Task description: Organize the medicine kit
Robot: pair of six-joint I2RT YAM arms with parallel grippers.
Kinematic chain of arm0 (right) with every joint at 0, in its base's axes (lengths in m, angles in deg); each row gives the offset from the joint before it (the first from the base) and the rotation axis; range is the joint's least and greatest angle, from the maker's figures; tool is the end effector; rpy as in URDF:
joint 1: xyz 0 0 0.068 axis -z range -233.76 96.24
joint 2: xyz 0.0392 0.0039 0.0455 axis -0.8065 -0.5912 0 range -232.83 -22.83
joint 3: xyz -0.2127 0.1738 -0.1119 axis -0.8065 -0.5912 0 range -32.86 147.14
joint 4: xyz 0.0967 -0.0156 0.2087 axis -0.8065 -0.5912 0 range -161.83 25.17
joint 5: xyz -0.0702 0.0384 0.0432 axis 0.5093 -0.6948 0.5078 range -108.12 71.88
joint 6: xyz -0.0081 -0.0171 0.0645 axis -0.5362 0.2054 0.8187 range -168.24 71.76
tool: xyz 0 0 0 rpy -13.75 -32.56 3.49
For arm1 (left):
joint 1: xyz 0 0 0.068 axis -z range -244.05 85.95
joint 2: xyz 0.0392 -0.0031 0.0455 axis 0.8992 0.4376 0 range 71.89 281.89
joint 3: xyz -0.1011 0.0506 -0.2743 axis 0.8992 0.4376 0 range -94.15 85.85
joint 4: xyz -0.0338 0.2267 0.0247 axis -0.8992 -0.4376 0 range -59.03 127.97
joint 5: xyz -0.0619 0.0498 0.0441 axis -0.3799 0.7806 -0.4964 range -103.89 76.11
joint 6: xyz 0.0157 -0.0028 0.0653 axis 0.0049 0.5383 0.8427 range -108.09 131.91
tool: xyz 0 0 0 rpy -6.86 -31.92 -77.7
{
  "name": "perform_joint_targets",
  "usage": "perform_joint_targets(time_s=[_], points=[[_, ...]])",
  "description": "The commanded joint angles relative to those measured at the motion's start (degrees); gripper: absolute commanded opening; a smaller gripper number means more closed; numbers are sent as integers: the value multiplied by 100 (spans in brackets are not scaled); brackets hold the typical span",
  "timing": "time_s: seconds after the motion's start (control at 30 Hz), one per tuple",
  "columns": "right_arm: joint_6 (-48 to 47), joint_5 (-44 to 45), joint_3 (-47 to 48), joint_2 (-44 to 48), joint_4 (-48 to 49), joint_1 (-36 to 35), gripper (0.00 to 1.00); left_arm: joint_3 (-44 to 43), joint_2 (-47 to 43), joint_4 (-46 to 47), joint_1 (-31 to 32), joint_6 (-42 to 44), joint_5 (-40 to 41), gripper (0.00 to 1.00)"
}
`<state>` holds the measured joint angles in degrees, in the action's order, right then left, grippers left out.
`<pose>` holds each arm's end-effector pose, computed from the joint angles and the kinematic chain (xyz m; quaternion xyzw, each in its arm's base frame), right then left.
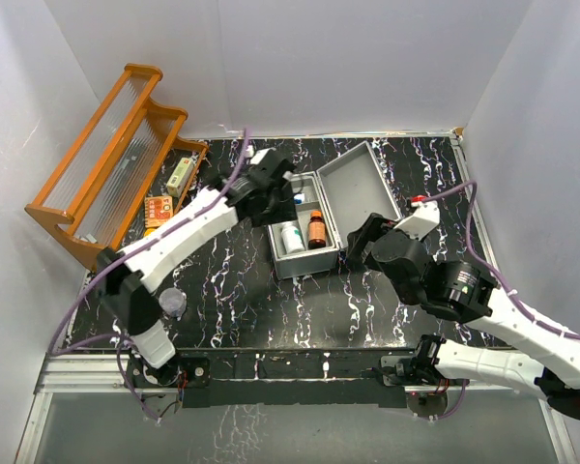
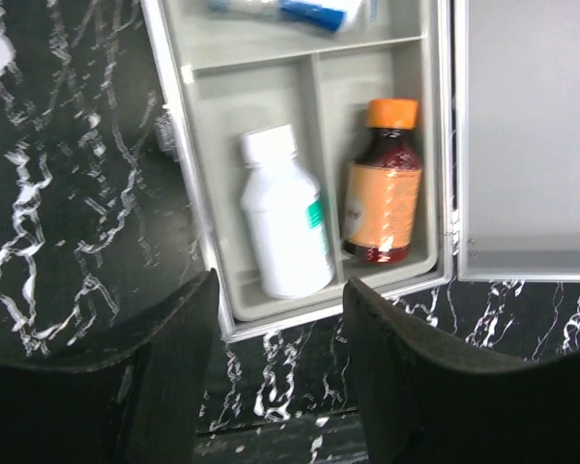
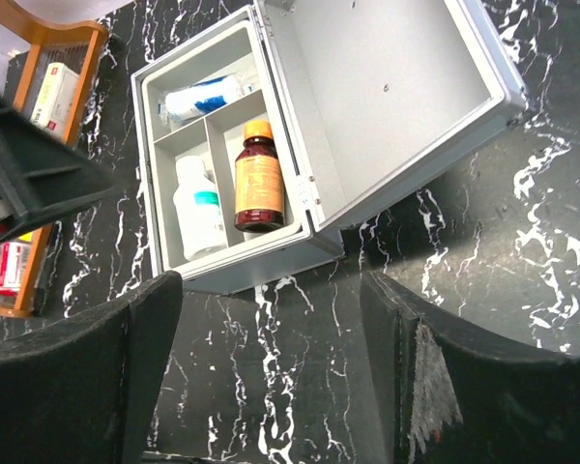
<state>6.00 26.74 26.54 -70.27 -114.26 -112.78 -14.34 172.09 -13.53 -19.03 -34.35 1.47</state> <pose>0.0883 0.0736 0.3604 0.1340 0.8352 0.1534 0.5108 0.2652 -0.2452 0.3591 -0.0541 0.9351 -0.1453 0.3185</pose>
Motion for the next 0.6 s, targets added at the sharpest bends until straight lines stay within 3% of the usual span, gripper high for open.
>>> perform_joint_targets(time_s=[0.0, 0.2, 0.37, 0.43, 0.57], points=[[-865, 374, 467, -95, 405, -13, 75, 1281, -1400, 1054, -354, 171, 126, 54], [-1784, 623, 965, -577, 593, -10, 86, 3086, -2884, 2064, -1030, 489, -369, 61], [-2422, 752, 1426, -1207, 653, 168, 91, 3714, -3227, 2239, -1396, 878, -707, 68], [-2635, 496, 1612, -1465, 669, 660, 92, 3873, -3238, 2287, -1534, 1016, -823, 72], [-3008, -880, 1756, -1847, 846, 2123, 92, 4081, -3150, 2364, -1861, 1224, -1231, 83]])
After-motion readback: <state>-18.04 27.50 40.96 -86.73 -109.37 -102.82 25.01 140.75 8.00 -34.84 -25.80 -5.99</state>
